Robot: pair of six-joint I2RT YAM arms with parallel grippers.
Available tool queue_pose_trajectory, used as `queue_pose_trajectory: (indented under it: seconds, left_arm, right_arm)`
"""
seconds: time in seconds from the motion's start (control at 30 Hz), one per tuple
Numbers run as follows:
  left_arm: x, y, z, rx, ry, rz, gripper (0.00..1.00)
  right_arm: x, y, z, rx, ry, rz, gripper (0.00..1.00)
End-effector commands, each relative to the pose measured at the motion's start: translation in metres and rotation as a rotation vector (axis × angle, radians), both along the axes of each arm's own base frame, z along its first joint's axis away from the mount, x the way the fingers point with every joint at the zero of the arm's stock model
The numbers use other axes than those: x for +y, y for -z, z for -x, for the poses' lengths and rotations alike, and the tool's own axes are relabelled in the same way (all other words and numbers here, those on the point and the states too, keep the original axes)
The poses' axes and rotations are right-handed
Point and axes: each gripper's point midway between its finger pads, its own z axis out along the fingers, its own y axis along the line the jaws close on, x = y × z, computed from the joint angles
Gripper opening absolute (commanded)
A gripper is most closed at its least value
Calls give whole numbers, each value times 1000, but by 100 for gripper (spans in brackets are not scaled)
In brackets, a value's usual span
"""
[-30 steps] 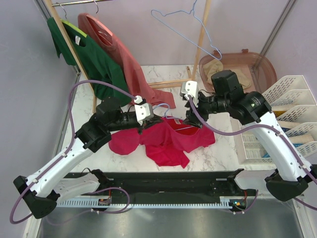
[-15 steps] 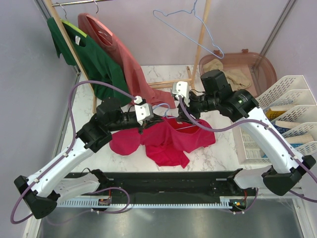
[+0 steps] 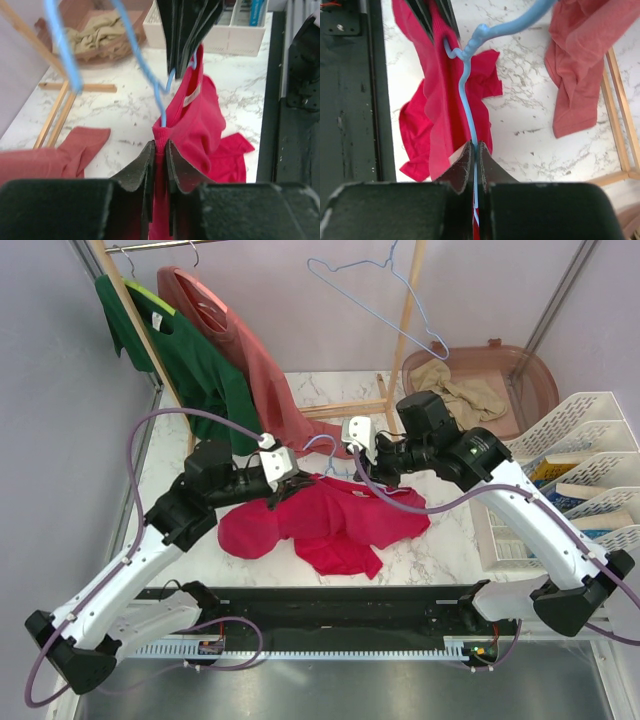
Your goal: Place the t-shirt on the hanger
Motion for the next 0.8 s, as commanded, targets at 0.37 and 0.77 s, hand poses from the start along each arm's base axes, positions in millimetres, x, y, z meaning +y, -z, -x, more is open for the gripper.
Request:
queue_pose_trajectory:
  seconds: [0.37, 0.77]
  left_arm:
    - [80, 80, 10, 30, -62, -266, 15]
    - [102, 71, 12, -3, -46, -403, 61]
  right_arm:
    - [-24, -7, -11, -92, 74, 29, 0]
    - [-28, -11, -2, -88, 49, 36, 0]
